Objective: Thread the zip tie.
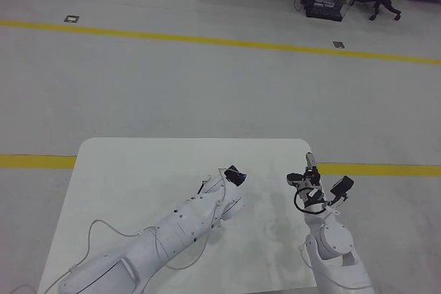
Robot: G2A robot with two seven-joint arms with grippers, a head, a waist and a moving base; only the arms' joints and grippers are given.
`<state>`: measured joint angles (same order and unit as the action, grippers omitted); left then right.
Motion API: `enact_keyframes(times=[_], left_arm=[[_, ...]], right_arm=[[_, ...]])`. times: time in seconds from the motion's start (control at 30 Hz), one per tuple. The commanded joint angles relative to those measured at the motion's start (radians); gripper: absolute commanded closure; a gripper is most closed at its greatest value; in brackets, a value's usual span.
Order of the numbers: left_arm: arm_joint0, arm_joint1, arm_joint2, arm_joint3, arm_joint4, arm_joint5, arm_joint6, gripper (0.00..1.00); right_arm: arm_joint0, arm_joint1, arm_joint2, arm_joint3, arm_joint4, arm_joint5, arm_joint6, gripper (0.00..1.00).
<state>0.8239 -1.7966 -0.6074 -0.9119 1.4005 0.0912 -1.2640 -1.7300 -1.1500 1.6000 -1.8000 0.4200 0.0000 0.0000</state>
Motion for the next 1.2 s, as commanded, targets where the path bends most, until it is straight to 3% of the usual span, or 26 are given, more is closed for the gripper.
enact_keyframes(times=[0.0,0.4,0.77,1.07,1.17], left_arm=[[0.004,-0.001,0.005,0.007,0.005,0.001,0.003,0.78],[-0.008,-0.018,0.026,0.057,-0.016,0.003,0.026,0.79],[-0.022,-0.008,-0.012,0.036,-0.054,-0.014,0.01,0.79],[-0.005,-0.007,0.028,0.034,0.039,0.044,-0.003,0.8],[-0.002,-0.009,0.035,0.037,0.045,0.046,-0.006,0.79]], right_arm=[[0.0,0.0,0.0,0.0,0.0,0.0,0.0,0.0],[0.0,0.0,0.0,0.0,0.0,0.0,0.0,0.0],[0.0,0.0,0.0,0.0,0.0,0.0,0.0,0.0],[0.0,0.0,0.0,0.0,0.0,0.0,0.0,0.0],[0.0,0.0,0.0,0.0,0.0,0.0,0.0,0.0]])
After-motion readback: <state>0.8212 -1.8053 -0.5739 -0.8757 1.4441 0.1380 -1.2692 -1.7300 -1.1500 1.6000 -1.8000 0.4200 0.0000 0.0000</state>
